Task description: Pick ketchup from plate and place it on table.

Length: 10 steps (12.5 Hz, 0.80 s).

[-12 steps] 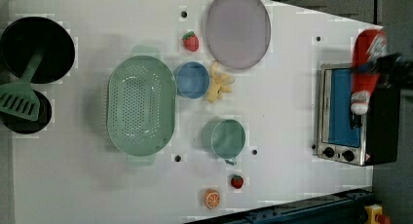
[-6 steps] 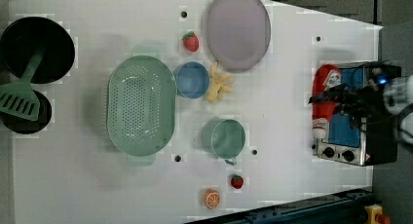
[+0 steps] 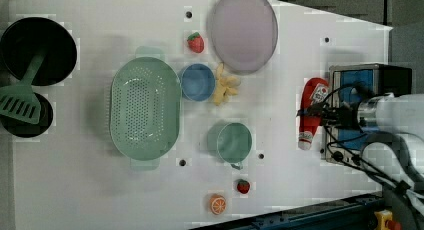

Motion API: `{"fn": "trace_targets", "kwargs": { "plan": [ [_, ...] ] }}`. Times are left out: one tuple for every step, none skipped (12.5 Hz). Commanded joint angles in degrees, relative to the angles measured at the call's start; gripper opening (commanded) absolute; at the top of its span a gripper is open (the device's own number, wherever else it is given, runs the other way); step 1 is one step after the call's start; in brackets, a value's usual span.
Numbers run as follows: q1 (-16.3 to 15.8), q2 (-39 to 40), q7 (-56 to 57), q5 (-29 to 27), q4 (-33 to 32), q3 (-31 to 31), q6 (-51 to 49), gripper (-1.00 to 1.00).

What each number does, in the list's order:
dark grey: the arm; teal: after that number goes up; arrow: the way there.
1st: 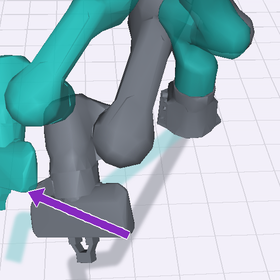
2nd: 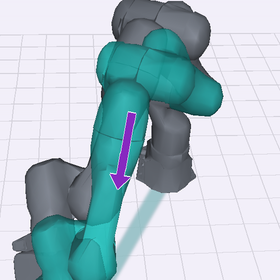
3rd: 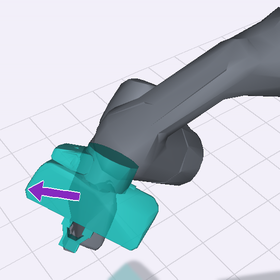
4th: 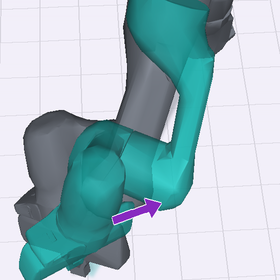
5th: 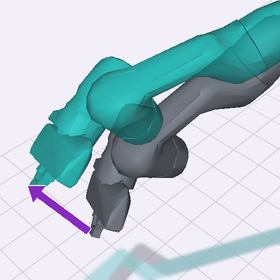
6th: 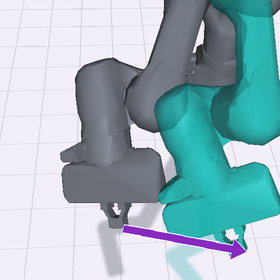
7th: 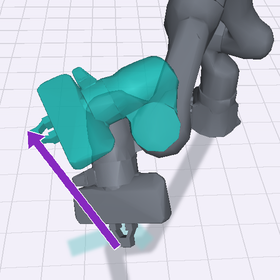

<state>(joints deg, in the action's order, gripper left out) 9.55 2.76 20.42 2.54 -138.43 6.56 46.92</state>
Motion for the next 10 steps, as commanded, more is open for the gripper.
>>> {"fn": "trace_targets", "kwargs": {
  "plan": [
    [-0.1,3.9,-4.6,0.3,0.2,0.1,2.4,0.16],
    [-0.1,5.3,-4.6,0.3,0.2,0.0,3.8,0.22],
    [-0.1,6.4,-4.6,0.3,0.1,-0.1,5.2,0.41],
    [-0.1,6.8,-4.6,0.3,0.1,-0.2,6.6,0.64],
    [-0.1,6.6,-4.7,0.3,0.3,-0.1,7.4,0.86],
    [-0.1,6.0,-5.2,0.3,1.1,-0.1,6.5,1.0],
    [-0.1,4.9,-6.5,0.2,2.4,0.0,3.9,1.0],
    [-0.1,3.5,-8.4,0.0,4.1,0.1,0.3,1.0],
    [-0.1,1.9,-10.1,0.0,6.3,0.2,-3.6,1.0],
    [-0.1,0.2,-10.6,0.0,8.8,0.4,-7.5,1.0]
  ]
}}
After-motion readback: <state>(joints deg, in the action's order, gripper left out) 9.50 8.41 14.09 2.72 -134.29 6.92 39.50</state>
